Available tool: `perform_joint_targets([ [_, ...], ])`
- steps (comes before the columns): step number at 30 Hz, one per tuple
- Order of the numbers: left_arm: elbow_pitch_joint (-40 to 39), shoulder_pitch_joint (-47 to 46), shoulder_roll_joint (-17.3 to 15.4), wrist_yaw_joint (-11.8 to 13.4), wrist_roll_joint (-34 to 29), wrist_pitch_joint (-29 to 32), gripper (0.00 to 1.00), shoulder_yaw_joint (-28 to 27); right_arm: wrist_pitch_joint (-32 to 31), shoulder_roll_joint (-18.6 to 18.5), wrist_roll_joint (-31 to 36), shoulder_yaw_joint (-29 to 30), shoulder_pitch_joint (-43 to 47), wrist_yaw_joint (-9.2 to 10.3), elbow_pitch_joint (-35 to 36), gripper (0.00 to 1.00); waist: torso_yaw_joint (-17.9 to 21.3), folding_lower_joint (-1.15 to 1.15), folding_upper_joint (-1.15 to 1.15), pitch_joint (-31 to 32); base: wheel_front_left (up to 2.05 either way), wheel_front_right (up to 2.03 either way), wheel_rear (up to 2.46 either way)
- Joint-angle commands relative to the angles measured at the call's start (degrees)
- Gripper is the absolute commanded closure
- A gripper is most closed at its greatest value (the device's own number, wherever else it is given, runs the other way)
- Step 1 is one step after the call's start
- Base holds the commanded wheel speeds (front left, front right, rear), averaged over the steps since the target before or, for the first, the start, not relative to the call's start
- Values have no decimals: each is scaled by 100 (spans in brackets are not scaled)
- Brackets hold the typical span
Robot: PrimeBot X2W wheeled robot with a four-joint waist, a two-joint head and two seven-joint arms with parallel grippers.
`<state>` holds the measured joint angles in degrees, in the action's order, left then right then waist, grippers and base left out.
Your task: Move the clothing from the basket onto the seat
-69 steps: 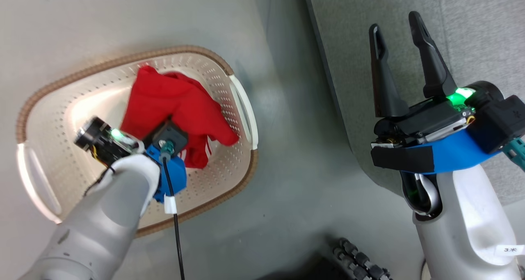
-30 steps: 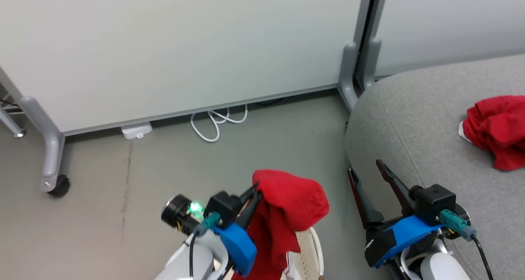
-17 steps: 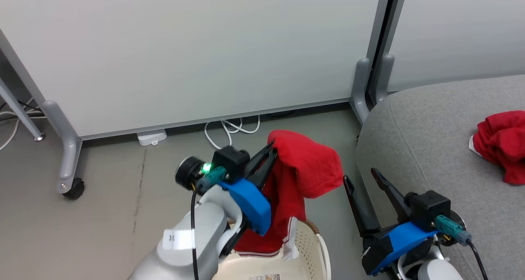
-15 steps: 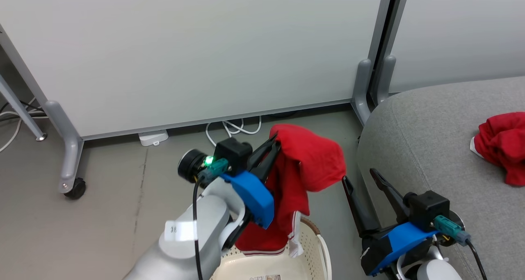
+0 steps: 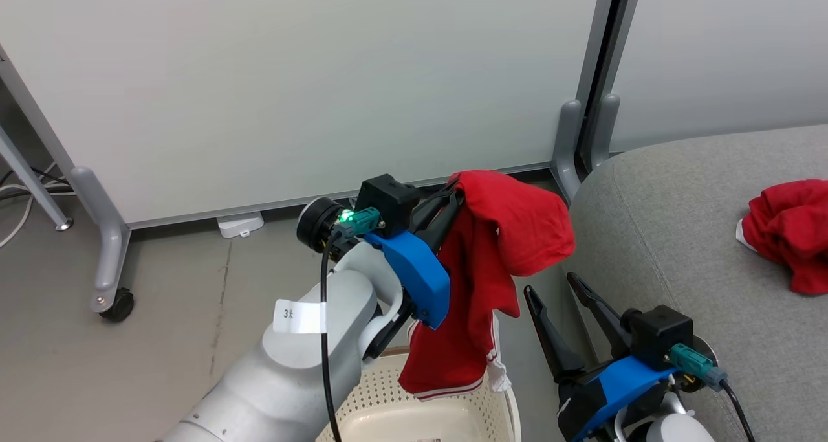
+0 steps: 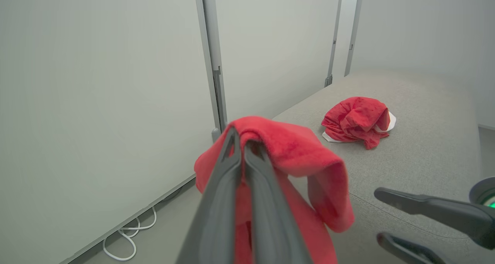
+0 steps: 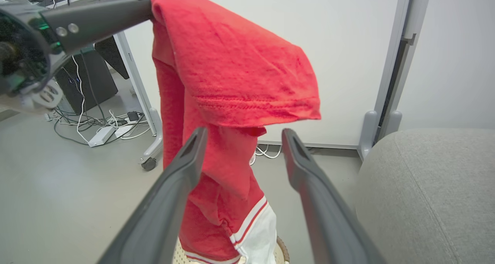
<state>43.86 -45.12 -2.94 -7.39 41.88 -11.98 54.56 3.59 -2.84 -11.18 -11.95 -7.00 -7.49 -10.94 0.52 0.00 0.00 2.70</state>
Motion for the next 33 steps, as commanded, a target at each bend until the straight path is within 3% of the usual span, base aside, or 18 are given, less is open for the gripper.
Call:
perform_joint_targets([
  [1,26,-96,1,-9,56,-50,100,38,-11,-9,-6,3,58,-1,-14,0,6,0,0,-6,0,0,0],
  [15,31,-242,7,-9,467,-187,100,461,-100,-9,-281,-474,-393,-1,-445,0,-40,0,0,-74,0,0,0],
  [32,-40,-373,7,-10,825,-287,100,876,223,-10,-433,-1234,-1864,-1,-2670,0,-162,0,0,-79,0,0,0],
  [33,-44,-382,6,-10,851,-283,100,900,258,-10,-475,-1271,-1927,-1,-2770,65,-168,0,0,-77,0,0,0],
])
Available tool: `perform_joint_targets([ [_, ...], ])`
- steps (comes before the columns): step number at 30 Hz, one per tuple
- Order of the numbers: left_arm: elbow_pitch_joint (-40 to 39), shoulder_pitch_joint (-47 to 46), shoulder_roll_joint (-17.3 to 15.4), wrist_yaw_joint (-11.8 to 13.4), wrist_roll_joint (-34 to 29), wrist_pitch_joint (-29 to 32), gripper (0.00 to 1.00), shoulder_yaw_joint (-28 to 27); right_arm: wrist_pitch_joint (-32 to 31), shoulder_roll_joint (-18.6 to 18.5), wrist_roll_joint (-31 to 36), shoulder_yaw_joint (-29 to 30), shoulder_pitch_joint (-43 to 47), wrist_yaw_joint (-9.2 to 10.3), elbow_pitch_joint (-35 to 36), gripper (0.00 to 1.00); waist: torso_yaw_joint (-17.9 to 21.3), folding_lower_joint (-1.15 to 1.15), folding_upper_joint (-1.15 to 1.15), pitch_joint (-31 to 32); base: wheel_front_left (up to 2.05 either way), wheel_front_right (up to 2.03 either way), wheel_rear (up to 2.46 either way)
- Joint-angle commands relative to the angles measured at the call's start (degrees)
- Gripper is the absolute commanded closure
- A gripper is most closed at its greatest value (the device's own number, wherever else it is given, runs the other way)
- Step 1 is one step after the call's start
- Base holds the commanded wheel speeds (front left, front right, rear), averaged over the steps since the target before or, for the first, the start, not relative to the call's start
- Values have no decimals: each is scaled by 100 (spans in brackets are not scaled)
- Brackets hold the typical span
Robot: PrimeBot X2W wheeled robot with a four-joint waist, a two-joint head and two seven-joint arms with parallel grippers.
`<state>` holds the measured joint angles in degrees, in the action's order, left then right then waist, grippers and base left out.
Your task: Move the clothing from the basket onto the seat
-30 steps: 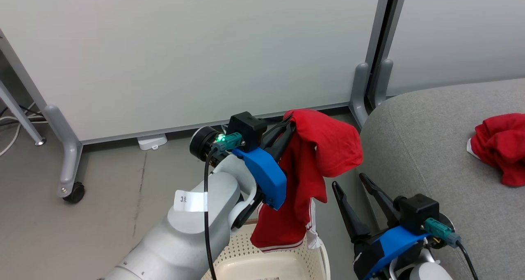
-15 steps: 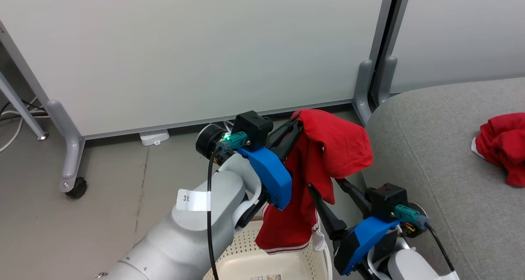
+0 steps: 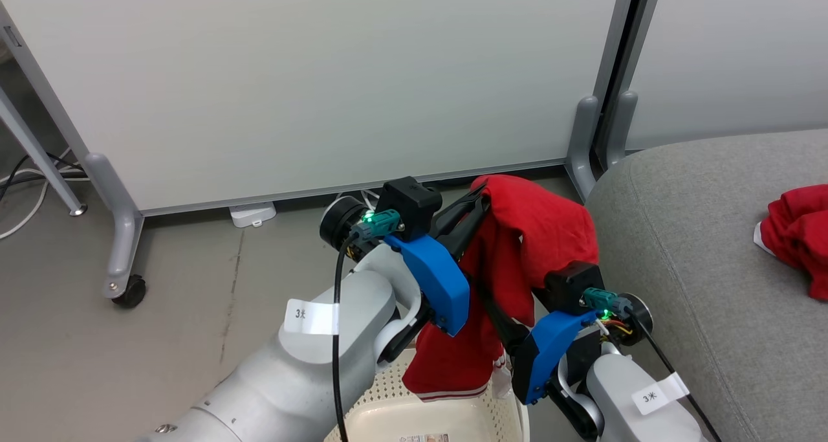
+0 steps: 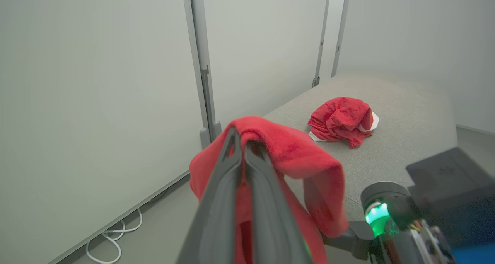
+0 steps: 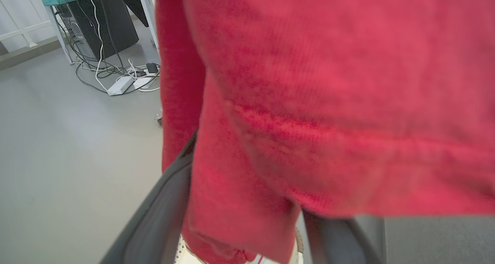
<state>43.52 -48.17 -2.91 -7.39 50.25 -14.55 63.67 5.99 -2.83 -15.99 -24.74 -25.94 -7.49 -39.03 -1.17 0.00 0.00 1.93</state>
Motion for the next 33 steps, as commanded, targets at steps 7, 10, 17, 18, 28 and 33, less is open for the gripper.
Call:
perform_joint_targets([
  [7,36,-78,3,0,122,-49,100,100,274,-10,-263,-229,-292,-1,-413,100,-4,0,0,33,0,0,0],
  [10,80,-72,4,10,147,-57,100,110,355,-10,-341,-296,-339,-1,-536,100,28,0,0,55,0,0,0],
  [17,140,-77,3,15,186,-72,100,121,483,-10,-524,-432,-433,-1,-714,100,110,0,0,86,0,0,0],
  [18,143,-78,4,14,193,-69,100,124,498,-10,-553,-450,-453,-1,-732,100,118,0,0,86,0,0,0],
  [28,209,-83,3,13,186,-70,100,97,646,-10,-662,-571,-581,-1,-897,100,186,0,0,76,0,0,0],
  [33,237,-53,3,18,111,-71,100,44,695,-10,-736,-631,-606,-1,-948,100,219,0,0,61,0,0,0],
])
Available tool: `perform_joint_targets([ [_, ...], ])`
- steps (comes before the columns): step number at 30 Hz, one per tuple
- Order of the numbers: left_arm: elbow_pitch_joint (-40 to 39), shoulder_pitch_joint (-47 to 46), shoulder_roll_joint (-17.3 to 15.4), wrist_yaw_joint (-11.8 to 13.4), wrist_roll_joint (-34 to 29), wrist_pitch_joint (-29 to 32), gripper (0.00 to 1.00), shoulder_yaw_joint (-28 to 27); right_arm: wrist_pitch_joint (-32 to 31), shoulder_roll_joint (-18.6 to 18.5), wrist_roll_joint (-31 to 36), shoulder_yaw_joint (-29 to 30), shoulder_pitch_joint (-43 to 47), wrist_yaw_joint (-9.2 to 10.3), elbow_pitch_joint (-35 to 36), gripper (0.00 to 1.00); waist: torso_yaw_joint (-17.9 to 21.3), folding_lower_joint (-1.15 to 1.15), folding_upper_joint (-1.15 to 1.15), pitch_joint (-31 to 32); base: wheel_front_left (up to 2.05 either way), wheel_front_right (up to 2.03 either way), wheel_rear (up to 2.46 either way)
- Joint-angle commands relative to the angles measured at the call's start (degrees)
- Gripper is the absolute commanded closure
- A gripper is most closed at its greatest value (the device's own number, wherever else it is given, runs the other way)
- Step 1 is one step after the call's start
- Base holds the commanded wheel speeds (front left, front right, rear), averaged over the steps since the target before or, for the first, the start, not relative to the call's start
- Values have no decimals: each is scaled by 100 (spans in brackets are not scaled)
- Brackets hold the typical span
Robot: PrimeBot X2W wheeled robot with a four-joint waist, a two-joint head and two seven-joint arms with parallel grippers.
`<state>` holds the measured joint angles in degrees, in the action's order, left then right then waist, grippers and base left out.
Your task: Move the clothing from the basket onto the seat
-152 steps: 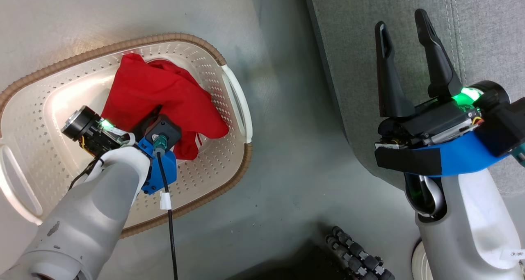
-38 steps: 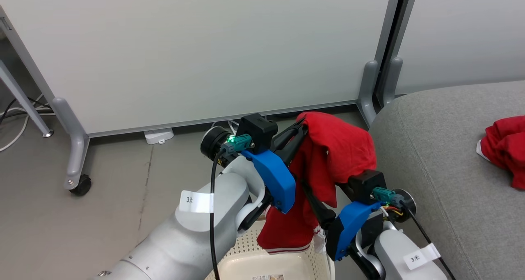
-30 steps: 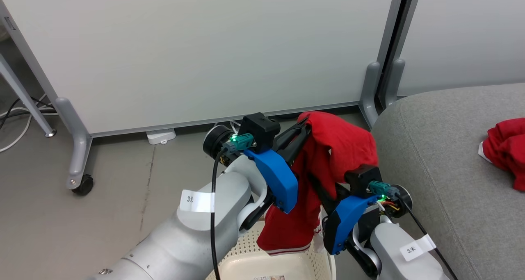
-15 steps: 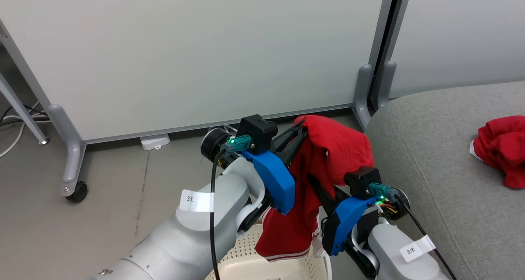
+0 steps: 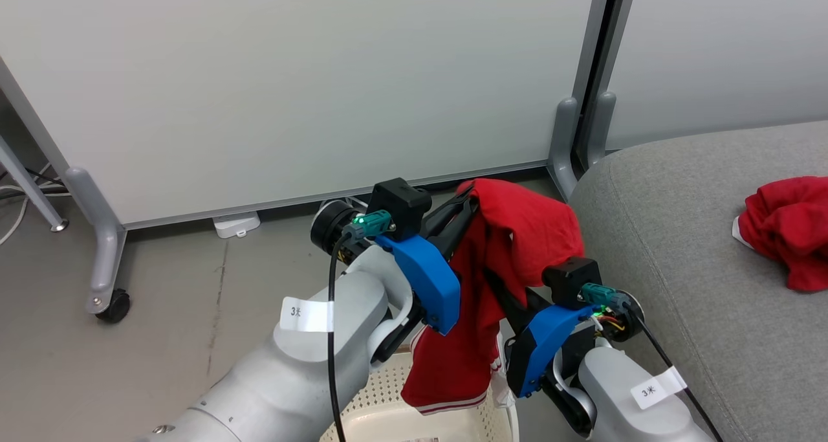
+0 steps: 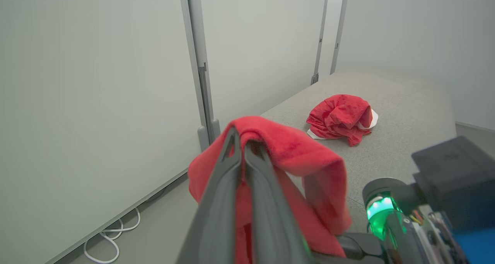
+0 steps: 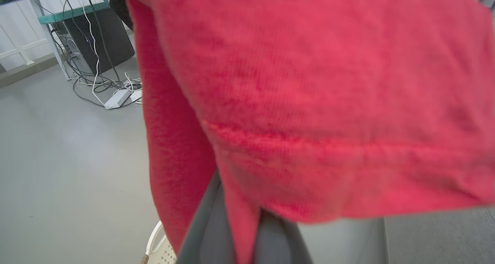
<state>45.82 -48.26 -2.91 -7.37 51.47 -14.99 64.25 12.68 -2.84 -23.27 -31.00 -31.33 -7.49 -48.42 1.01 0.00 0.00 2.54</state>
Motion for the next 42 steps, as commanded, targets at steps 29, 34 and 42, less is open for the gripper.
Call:
perform_joint_targets([
  [29,-909,1021,-319,139,-1072,-26,0,-1226,220,-9,-91,-12,-264,-1,-128,100,25,0,0,-104,0,0,0],
  [34,-1595,1876,-595,179,-1701,-22,0,-1867,235,-9,1,141,-268,-1,-95,100,-3,0,0,-146,0,0,0],
  [42,-2356,3006,-821,128,-2481,-22,0,-2713,253,-9,132,390,-184,-1,4,100,-51,0,0,-191,0,0,0],
])
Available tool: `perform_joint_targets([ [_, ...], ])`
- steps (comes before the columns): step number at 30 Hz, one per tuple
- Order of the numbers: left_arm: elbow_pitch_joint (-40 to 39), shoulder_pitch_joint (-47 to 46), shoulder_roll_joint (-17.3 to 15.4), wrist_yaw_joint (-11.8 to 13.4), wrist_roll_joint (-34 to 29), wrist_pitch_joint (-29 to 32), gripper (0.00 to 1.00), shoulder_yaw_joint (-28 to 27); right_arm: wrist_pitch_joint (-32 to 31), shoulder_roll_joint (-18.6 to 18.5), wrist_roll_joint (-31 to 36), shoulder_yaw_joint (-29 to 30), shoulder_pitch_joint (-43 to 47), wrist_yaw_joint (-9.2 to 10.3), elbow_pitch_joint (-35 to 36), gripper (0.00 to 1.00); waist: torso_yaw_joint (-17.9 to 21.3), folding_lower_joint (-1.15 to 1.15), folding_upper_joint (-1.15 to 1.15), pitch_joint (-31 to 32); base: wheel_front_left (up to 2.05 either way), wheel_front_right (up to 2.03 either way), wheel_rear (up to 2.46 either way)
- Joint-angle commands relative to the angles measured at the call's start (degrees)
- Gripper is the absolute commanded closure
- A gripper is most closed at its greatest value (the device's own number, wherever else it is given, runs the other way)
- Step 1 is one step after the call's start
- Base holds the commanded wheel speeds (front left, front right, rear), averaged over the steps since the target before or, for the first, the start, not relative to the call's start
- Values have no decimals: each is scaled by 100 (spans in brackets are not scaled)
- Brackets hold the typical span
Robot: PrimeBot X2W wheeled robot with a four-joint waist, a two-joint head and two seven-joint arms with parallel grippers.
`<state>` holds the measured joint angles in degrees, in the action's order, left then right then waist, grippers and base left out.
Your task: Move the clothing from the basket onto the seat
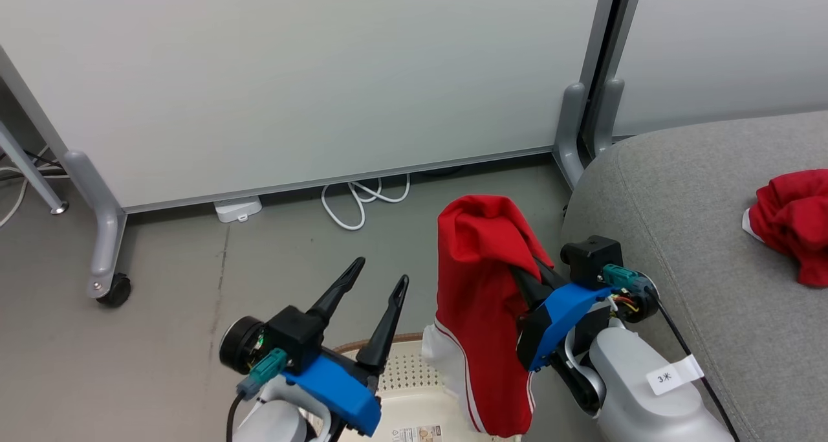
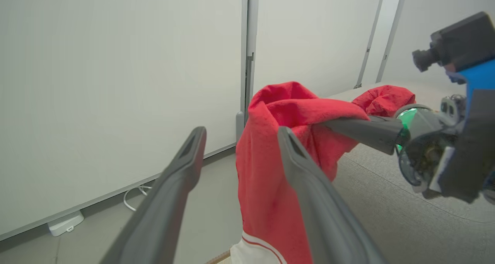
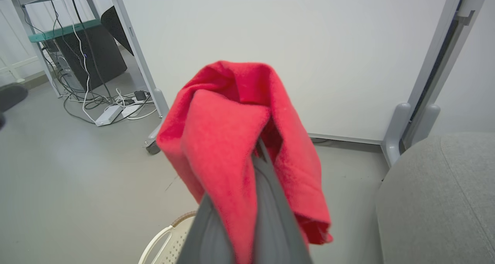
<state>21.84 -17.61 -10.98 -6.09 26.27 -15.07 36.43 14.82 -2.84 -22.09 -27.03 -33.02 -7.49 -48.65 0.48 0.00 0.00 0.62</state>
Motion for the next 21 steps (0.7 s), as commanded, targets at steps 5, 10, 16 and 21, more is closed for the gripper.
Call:
perform_joint_targets([
  [5,-386,608,26,-60,-339,-15,0,-563,40,-9,106,153,57,-1,102,100,-18,0,0,-21,0,0,0],
  [10,-518,989,142,-111,-572,-15,0,-992,40,-9,183,281,134,-1,151,100,-54,0,0,-25,0,0,0],
  [16,-516,1167,264,-144,-768,-15,0,-1230,41,-9,238,354,177,-1,210,100,-70,0,0,-22,0,0,0],
  [21,-493,1166,298,-136,-810,-15,0,-1189,41,-9,219,378,217,-1,242,100,-51,0,0,-28,0,0,0],
])
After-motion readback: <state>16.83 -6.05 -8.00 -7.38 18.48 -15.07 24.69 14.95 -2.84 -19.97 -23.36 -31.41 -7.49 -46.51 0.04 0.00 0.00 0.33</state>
